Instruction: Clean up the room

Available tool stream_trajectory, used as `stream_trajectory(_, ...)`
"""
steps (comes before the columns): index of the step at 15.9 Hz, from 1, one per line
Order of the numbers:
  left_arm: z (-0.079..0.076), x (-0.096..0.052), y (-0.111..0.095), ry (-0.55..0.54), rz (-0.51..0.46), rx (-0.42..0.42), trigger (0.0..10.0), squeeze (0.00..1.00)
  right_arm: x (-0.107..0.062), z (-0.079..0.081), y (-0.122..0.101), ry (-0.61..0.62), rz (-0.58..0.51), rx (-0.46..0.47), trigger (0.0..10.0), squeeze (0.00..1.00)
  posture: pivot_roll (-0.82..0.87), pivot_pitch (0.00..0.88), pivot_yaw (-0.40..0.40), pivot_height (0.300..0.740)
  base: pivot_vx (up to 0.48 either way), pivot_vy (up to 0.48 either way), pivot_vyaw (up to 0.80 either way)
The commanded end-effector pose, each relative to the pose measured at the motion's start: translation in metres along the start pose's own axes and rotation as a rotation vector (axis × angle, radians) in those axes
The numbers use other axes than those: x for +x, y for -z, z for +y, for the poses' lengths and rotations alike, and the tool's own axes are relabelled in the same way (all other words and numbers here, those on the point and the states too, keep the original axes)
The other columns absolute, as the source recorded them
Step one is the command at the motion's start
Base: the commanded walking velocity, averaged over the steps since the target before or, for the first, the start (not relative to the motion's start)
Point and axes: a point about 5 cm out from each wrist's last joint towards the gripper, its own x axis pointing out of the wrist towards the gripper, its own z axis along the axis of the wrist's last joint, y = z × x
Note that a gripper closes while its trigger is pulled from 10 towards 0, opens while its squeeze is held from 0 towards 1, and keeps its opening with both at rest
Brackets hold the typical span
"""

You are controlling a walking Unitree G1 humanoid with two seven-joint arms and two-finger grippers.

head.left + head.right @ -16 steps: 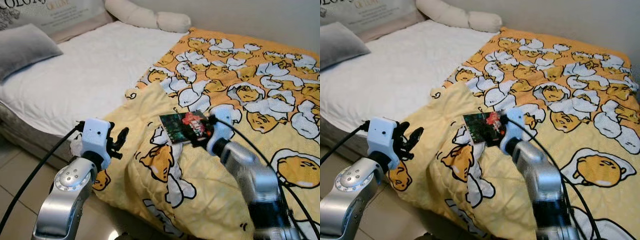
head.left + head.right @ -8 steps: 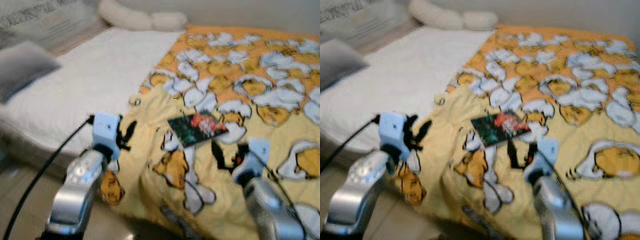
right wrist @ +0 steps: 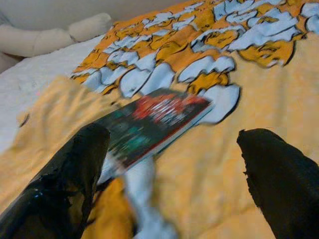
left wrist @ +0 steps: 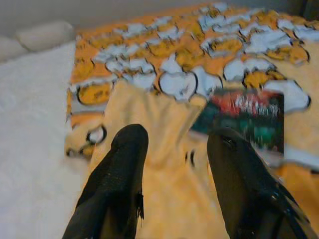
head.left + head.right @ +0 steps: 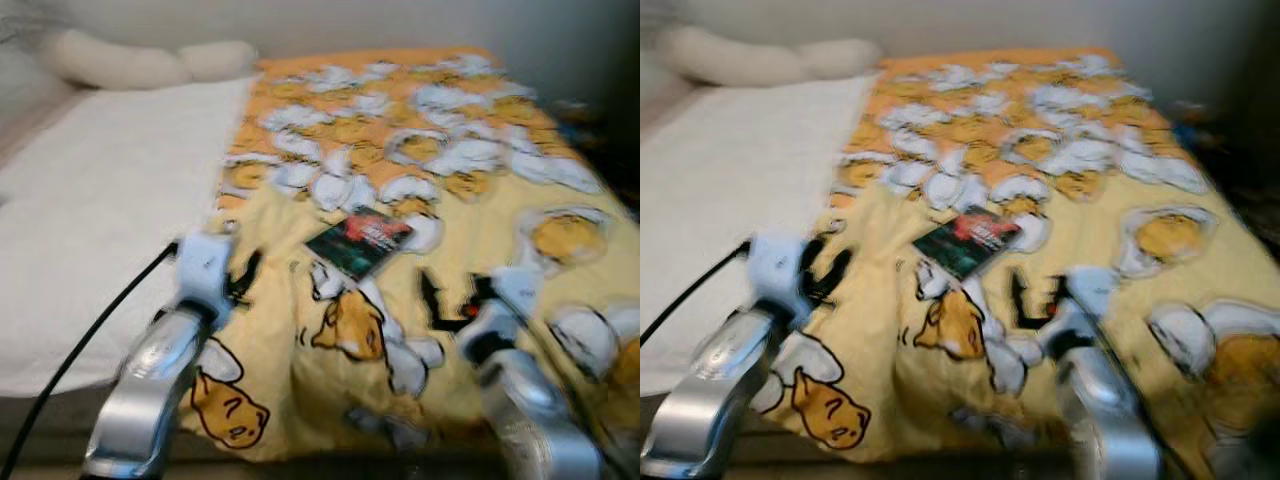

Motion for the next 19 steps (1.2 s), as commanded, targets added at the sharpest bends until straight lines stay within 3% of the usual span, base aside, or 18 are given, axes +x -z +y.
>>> stream_trajectory(1,-0.005,-0.002,-0.004,0.002,-0.025,0.003,10.0,0.00,0.001,-0.007,-0.003,0.010,0.006,-0.035,10.0,0.00,-0.06,0.000,0.084,0.740,0.000,0.480,-0.77)
stream_trajectory(3,-0.012,-0.009,-0.001,-0.010,-0.028,-0.060,10.0,0.00,0.002,-0.010,-0.003,-0.009,0.018,-0.055,10.0,0.00,-0.05,0.000,0.062,0.740,0.000,0.240,-0.65)
stream_trajectory(8,-0.013,-0.018,0.000,-0.060,-0.034,-0.035,10.0,0.00,0.008,-0.009,-0.005,-0.029,0.028,-0.107,10.0,0.00,-0.03,0.000,0.018,0.740,0.000,0.000,0.00)
stream_trajectory(19,-0.013,-0.017,-0.008,-0.036,-0.049,-0.046,10.0,0.00,0.012,-0.010,-0.007,-0.021,0.018,-0.168,10.0,0.00,-0.03,0.000,0.036,0.740,0.349,0.000,0.00)
